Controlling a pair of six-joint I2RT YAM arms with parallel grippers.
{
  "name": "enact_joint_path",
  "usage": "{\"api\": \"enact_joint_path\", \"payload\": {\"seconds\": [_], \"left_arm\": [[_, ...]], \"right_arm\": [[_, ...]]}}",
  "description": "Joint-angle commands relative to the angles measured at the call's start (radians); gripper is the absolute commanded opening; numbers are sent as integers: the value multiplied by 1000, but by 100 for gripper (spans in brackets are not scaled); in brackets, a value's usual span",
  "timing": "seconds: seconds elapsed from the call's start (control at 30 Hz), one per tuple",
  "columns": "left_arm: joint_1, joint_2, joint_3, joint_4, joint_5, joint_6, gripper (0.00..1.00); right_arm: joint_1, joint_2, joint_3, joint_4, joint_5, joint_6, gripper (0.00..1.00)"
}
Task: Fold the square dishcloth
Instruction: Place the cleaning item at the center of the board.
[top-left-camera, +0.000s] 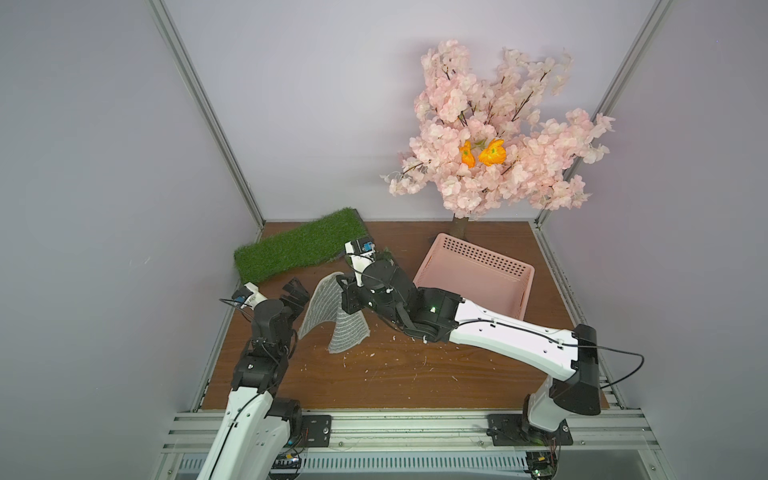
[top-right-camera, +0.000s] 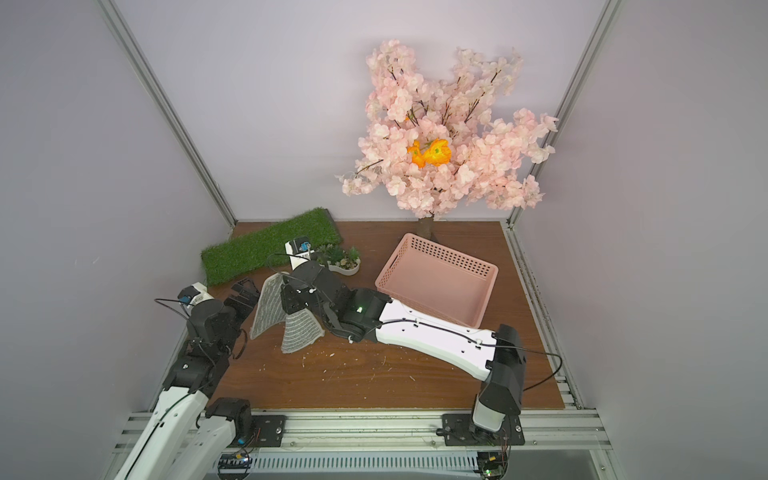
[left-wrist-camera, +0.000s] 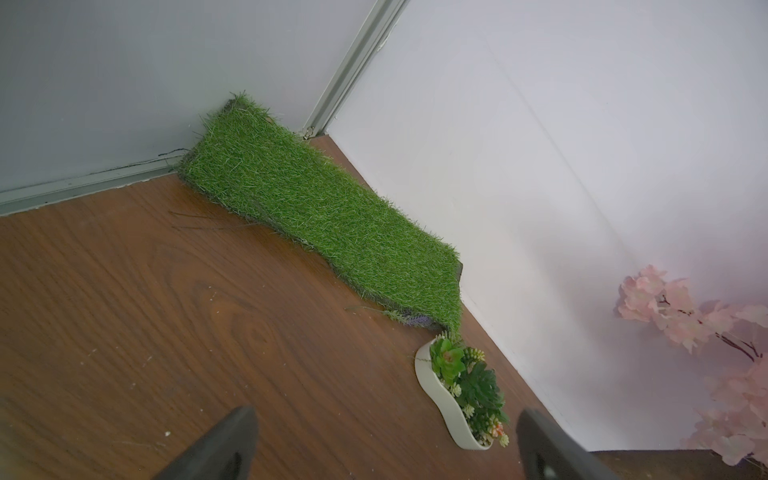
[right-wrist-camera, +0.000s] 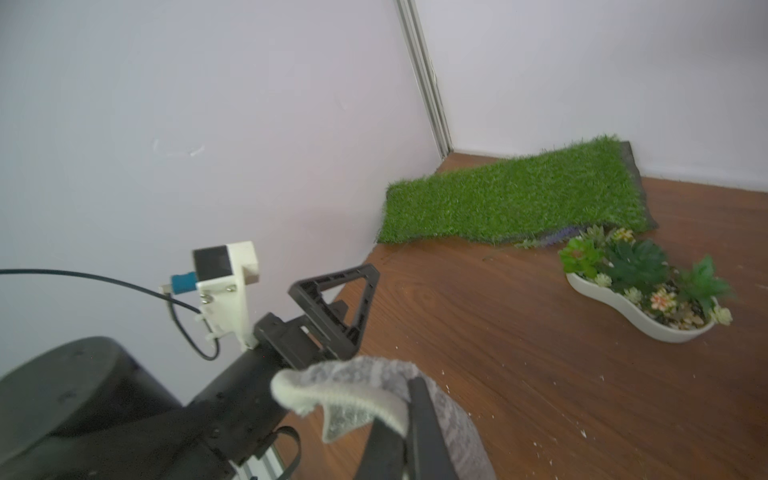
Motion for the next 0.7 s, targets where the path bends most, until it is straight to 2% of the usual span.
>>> {"api": "enact_joint_path", "payload": {"seconds": [0.0, 0.13, 0.23, 0.4, 0.6, 0.67], "left_arm": [[11, 23, 33, -26, 16, 28, 100], [12, 83, 31, 11, 112, 82, 99], [12, 153, 20, 63, 242, 126, 99], [3, 256, -5, 146, 412, 171, 99], [-66, 361, -14, 202, 423, 213, 99], [-83, 396, -7, 223, 425, 215, 99]], "right_arm": [[-49, -35, -94, -7, 41, 80, 0], [-161, -81, -299, 26, -12, 141, 0], [-262, -121, -458, 74, -60, 171, 0], [-365, -177, -607, 130, -85, 170, 0], [-407, -198, -647, 134, -80, 139, 0], [-409, -201, -651, 130, -75, 119, 4]]}}
